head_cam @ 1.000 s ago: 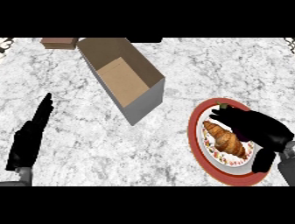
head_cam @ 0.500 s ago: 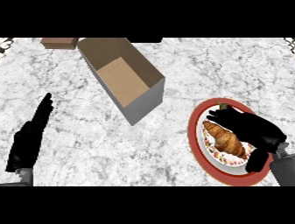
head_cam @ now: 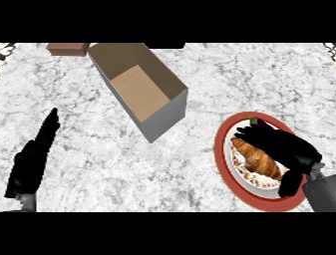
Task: Pick the croissant from the plate and place it in the cardboard box
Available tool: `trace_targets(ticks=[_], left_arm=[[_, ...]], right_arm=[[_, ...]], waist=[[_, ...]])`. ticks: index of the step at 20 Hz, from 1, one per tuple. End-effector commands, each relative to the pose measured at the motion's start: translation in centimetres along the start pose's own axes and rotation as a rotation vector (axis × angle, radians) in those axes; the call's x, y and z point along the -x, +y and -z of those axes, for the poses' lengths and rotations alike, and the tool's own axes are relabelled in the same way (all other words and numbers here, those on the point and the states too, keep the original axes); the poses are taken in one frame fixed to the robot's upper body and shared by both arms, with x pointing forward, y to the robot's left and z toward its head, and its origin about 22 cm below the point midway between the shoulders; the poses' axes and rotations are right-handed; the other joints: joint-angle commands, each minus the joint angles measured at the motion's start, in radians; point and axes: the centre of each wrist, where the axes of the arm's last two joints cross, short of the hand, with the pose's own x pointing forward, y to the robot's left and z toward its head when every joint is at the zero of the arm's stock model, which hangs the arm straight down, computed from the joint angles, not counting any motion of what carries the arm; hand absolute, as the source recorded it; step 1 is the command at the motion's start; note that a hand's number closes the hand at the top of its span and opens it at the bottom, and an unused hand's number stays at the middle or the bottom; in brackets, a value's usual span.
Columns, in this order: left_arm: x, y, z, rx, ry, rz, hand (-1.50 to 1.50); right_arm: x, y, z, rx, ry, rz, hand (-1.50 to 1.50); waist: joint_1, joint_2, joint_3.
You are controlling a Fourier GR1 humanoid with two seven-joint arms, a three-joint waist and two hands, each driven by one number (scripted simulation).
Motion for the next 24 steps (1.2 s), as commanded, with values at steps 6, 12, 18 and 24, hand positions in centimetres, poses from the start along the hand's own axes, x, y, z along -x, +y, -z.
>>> trace_targets(ticks=[6,12,18,24], left_arm=[[-0.2,0.6,-0.6,0.021,0.001,-0.011,0.00],[-0.4,-0.4,0.1,-0.011,-0.005,0.003,0.00],[0.0,0.0,-1.1,0.001,0.002,0.002,0.00],[0.2,-1.4,0.5,-0.009,-0.005,0.006,0.00]], right_arm=[[0.2,0.7,2.2,-0.033,0.027,-0.031,-1.50],[-0.2,2.8,0.1,0.048,-0.032,-0.062,1.50],[1.4,1.9,0.1,0.221,-0.055,-0.132,1.50],[-1.9,-2.4,3.1,0.351,0.128,-0.048,1.50]], waist=[[0.003,0.001,0.001],[-0.003,0.000,0.001],[0.001,0.000,0.001],[0.001,0.002,0.000]])
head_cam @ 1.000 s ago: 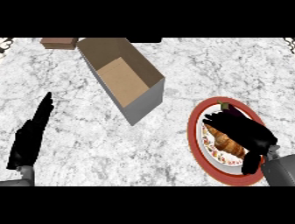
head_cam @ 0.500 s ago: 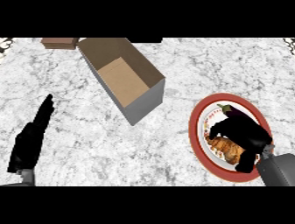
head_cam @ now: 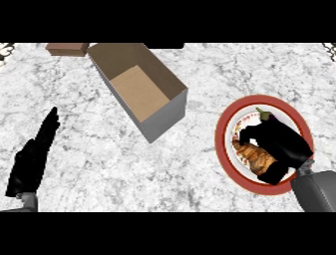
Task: Pick the croissant from the plate and place it in the cardboard box
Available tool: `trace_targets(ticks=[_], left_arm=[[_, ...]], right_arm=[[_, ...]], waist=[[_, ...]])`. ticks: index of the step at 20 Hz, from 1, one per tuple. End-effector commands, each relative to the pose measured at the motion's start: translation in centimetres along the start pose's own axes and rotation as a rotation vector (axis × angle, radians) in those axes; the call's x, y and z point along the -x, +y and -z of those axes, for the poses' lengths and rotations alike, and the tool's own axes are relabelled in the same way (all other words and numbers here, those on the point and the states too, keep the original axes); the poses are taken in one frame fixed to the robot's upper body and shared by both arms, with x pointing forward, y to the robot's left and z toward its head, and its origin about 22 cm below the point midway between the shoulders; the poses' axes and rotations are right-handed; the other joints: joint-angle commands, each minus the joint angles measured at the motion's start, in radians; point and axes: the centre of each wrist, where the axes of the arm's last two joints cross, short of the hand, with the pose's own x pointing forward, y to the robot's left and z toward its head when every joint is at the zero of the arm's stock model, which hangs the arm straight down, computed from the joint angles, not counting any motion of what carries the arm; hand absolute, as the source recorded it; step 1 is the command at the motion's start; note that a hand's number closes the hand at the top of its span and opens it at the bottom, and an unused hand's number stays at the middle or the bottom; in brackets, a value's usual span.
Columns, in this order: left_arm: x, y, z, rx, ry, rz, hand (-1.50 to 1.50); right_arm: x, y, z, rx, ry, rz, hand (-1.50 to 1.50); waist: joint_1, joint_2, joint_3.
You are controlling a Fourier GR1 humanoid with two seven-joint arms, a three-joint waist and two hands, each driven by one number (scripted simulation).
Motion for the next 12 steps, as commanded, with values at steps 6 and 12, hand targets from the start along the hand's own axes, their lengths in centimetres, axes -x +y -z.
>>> trace_targets(ticks=[6,12], left_arm=[[-0.6,-0.5,0.3,0.012,0.002,0.004,0.00],[1.2,-0.8,0.0,-0.015,0.007,0.008,0.00]], right_arm=[[-1.6,-2.7,4.0,0.183,0.577,0.042,1.50],[-5.3,-7.2,3.8,0.322,0.562,0.075,1.50]], waist=[[0.003,0.000,0.002],[-0.006,-0.001,0.002]])
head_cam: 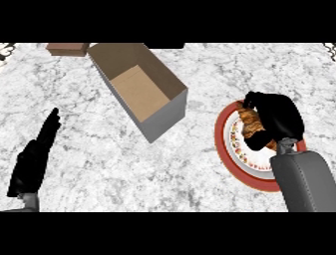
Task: Pick the croissant from the plate and place it in the cardboard box
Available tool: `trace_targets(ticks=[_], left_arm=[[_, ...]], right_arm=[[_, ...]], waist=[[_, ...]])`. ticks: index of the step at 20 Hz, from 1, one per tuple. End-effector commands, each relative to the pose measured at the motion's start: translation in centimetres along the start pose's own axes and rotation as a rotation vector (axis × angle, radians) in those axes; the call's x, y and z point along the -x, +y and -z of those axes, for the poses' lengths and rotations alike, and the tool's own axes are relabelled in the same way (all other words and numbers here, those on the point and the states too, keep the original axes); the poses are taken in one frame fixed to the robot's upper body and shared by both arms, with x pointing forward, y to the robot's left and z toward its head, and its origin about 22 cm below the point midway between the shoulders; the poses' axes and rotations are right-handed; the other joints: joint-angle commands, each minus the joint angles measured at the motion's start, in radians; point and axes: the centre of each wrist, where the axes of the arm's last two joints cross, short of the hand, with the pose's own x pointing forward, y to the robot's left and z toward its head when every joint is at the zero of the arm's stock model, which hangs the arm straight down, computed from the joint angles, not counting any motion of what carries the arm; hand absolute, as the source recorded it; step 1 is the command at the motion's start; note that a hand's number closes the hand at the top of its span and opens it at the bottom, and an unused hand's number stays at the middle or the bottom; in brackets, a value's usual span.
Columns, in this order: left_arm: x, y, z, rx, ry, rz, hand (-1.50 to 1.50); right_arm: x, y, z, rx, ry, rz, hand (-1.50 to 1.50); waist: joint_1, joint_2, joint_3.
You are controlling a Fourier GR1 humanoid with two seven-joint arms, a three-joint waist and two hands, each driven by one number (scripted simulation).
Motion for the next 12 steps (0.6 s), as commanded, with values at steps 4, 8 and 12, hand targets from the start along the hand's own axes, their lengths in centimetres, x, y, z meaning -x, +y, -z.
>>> trace_targets(ticks=[4,8,12], left_arm=[[1.1,0.1,-0.6,-0.018,0.007,0.002,0.00],[-1.5,-1.5,0.6,0.004,-0.009,-0.004,0.00],[-0.2,-1.5,0.0,0.000,-0.010,-0.013,0.00]], right_arm=[[-2.4,-5.1,-0.9,0.182,-0.161,0.309,1.50],[-6.3,-7.4,-0.7,0.209,-0.303,0.448,1.50],[-8.3,-10.3,-0.4,0.229,-0.377,0.499,1.50]], waist=[[-0.004,-0.002,0.001],[0.008,0.000,0.001],[0.008,0.001,0.000]])
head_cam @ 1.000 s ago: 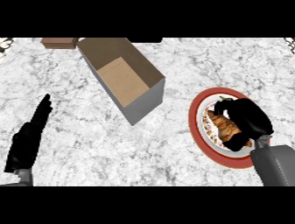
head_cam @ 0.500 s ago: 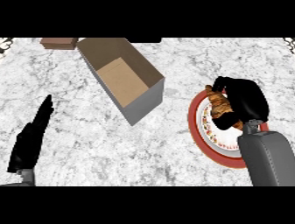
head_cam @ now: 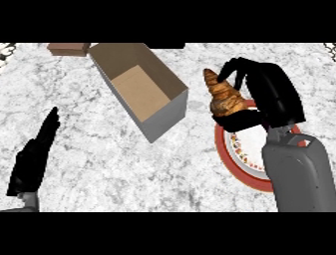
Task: Pick the croissant from the plate and place it in the cardboard box
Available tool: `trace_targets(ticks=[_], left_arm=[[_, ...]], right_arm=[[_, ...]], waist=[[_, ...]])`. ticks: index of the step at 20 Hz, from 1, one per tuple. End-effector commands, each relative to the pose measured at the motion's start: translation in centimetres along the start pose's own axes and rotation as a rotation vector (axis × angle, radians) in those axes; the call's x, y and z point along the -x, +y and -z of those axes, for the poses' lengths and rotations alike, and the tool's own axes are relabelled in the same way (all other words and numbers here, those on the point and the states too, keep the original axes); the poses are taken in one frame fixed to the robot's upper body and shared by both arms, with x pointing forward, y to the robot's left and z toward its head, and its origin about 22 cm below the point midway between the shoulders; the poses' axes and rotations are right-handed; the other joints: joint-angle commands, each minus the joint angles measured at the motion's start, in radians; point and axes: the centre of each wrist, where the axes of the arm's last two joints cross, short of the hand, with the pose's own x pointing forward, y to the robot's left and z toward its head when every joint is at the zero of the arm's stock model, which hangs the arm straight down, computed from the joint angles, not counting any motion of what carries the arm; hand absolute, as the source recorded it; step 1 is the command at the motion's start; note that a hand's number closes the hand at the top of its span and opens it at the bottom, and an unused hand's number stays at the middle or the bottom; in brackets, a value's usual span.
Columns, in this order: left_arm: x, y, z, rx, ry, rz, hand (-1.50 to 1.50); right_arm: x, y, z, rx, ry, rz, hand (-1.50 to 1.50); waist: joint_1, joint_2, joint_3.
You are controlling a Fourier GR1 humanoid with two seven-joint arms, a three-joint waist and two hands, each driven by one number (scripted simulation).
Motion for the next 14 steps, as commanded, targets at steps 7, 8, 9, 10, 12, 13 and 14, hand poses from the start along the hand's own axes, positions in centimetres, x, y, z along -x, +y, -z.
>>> trace_targets(ticks=[7,8,9,10,12,13,14], left_arm=[[0.0,-0.8,-0.3,0.029,0.003,-0.004,0.00],[1.4,-0.8,0.3,0.005,-0.021,0.010,0.00],[-0.6,0.8,0.7,0.027,-0.007,0.005,0.00],[0.3,0.3,0.6,0.031,-0.007,0.001,0.00],[-0.2,-1.9,-0.1,0.034,-0.007,0.006,0.00],[-0.2,0.4,0.5,0.046,-0.009,0.006,0.00],[0.0,-0.7,0.6,0.023,-0.025,0.005,0.00]], right_arm=[[-8.6,1.2,4.4,0.006,-0.078,0.085,1.50],[-9.7,0.2,3.5,-0.019,-0.092,0.090,1.50],[-8.4,-0.6,6.7,0.000,-0.058,0.087,1.50],[-10.1,0.4,6.7,-0.009,-0.057,0.068,1.50],[-11.9,1.0,7.9,-0.017,-0.040,0.063,1.50],[-12.2,0.5,9.5,-0.010,-0.036,0.080,1.50],[-10.7,2.6,10.0,-0.038,-0.021,0.057,1.50]], waist=[[0.013,0.003,0.000],[0.004,0.002,-0.001],[0.009,0.004,0.000],[0.011,0.004,-0.001],[0.020,0.005,-0.001],[0.026,0.007,-0.001],[0.026,0.009,-0.001]])
